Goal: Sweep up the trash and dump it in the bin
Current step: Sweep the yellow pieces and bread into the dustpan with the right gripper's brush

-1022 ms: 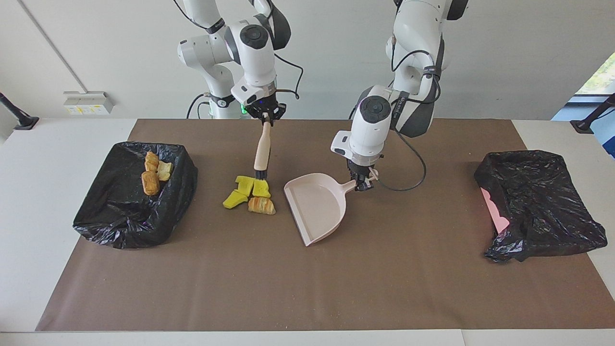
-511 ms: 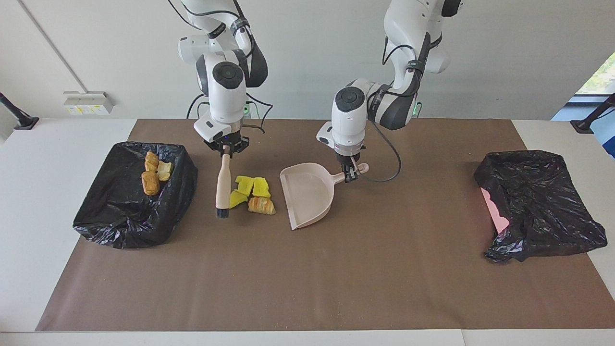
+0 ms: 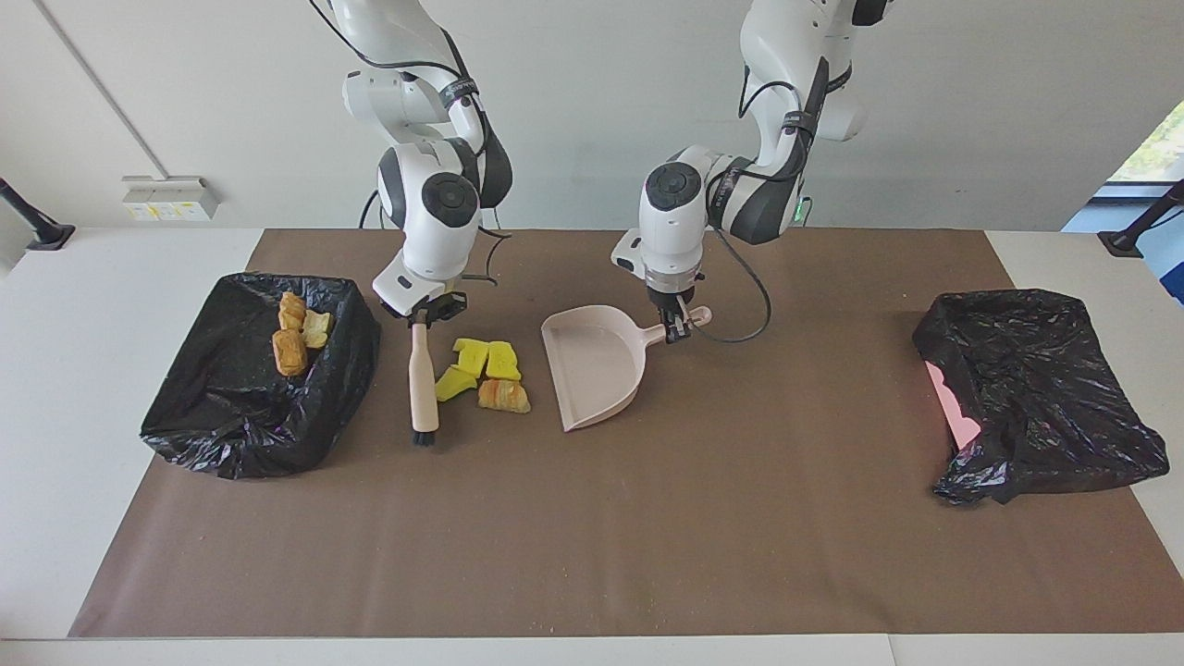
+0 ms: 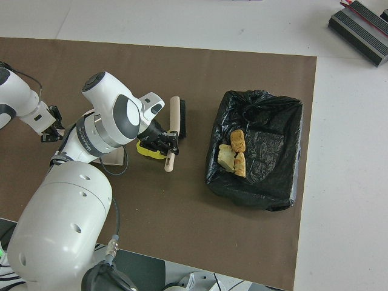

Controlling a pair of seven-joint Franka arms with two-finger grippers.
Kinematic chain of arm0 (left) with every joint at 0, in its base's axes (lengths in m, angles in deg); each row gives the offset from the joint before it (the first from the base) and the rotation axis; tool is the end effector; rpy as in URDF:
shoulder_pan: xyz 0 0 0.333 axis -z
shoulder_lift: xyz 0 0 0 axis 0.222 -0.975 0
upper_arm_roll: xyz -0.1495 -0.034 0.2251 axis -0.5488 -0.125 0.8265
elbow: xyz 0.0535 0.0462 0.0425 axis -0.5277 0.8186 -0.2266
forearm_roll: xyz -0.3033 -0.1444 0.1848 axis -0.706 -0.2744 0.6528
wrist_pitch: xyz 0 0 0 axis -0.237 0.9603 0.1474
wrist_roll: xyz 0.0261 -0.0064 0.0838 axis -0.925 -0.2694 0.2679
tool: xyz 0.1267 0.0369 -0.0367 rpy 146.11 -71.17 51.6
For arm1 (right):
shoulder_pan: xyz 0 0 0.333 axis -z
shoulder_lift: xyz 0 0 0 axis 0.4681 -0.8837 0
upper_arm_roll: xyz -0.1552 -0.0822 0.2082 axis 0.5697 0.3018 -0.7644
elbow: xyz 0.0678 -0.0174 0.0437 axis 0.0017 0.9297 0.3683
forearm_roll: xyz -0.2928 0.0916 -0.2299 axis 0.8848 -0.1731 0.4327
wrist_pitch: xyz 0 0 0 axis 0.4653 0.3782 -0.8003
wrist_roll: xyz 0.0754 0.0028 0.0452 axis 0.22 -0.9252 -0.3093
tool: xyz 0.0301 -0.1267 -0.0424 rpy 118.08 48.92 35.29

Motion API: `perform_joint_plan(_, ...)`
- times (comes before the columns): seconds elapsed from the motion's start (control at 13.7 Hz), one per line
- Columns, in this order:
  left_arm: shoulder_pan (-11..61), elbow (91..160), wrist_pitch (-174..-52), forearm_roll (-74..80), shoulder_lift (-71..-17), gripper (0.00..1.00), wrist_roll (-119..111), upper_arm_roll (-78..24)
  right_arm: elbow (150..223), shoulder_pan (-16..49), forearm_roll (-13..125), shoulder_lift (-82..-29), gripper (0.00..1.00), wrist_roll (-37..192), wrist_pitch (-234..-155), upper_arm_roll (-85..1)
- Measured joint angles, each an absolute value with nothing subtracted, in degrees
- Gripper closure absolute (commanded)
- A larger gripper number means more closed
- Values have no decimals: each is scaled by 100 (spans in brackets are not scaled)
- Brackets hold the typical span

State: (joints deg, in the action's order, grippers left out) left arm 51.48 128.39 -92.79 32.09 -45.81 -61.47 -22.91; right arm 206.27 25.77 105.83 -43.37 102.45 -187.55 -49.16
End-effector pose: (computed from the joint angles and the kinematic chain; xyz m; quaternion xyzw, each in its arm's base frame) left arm 0.4502 -0.3435 0.2978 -0.7562 0.6519 0.0497 0.0256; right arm 0.4862 0.1106 0.2930 0.9780 0.0724 -0.0905 0.1733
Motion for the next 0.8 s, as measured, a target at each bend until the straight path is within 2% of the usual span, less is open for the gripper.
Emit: perform_joint_plan(0.8, 5148, 13001, -9385, 3209, -4520, 100, -6019, -2289, 20431, 1815, 8201, -4760, 100, 10241, -18901, -4999)
